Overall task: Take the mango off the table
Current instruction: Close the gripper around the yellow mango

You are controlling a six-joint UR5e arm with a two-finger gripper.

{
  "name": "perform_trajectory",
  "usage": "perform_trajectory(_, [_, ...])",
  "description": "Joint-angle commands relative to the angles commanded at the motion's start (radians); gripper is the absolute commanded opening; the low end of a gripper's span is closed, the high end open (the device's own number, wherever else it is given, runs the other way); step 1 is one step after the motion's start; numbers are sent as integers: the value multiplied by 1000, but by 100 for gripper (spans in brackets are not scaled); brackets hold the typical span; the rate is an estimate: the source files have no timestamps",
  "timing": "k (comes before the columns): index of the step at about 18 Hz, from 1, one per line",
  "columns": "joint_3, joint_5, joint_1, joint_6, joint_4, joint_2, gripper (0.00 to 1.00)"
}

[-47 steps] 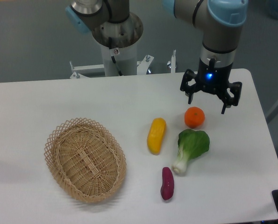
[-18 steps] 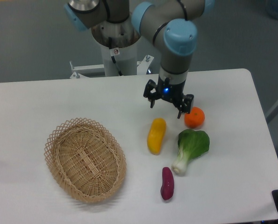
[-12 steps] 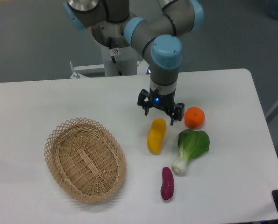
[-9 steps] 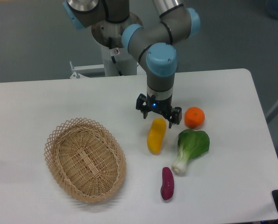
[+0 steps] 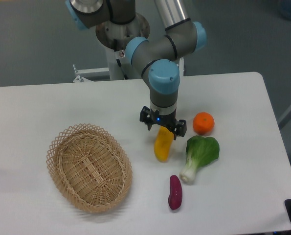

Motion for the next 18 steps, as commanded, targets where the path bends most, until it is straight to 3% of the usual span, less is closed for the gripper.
perform_trajectory(17, [-3, 46, -17, -3, 6, -37, 100])
perform_trajectory(18, [-3, 46, -17, -3, 6, -38, 96])
